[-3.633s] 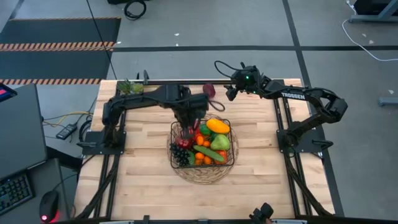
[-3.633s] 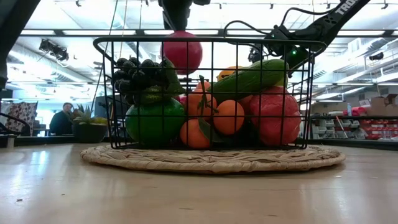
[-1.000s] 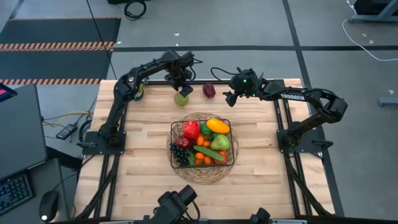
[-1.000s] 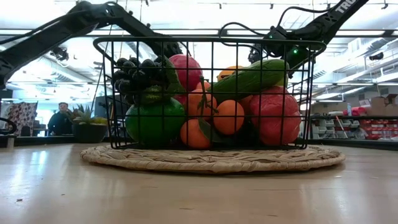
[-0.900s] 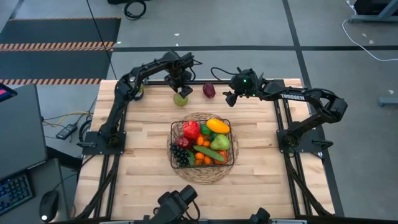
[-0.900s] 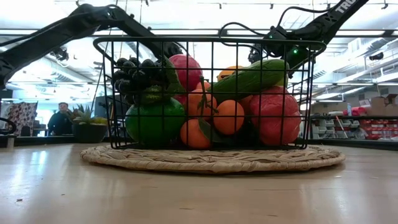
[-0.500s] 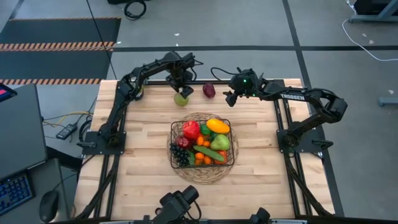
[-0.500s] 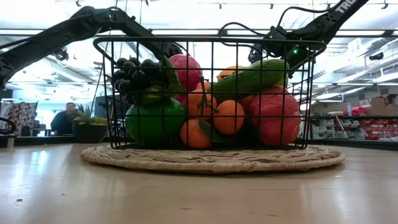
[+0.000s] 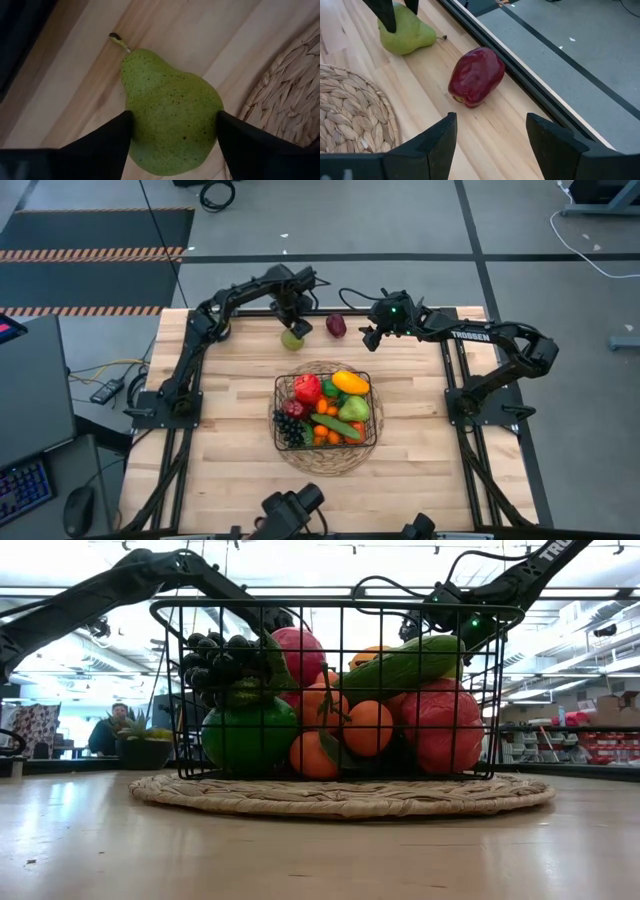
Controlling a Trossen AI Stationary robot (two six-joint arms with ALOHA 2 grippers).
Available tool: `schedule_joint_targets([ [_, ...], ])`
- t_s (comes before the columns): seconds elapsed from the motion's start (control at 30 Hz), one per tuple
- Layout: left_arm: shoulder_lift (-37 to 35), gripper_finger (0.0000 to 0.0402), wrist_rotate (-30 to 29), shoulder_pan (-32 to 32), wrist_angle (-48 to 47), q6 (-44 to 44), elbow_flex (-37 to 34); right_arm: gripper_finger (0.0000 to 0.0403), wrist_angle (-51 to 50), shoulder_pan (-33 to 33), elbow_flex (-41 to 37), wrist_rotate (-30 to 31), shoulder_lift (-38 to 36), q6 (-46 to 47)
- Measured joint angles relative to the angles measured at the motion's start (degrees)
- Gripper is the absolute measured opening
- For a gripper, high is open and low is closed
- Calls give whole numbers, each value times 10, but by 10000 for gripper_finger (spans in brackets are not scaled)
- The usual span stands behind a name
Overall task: Build produce basket
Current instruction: Put the green pear into the black wire basket
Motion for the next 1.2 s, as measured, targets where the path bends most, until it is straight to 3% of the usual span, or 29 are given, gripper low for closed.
schedule_joint_targets([
  [0.3, 3, 243, -16, -22, -47, 26, 18, 242, 0, -2, 0, 1, 0, 0],
  [0.9, 8, 242, -19, -52, -160, 26, 197, 242, 1, -4, 0, 3, 0, -10],
  [1.2, -13, 242, -31, -100, -144, 30, 197, 242, 0, -5, 0, 3, 0, -14],
])
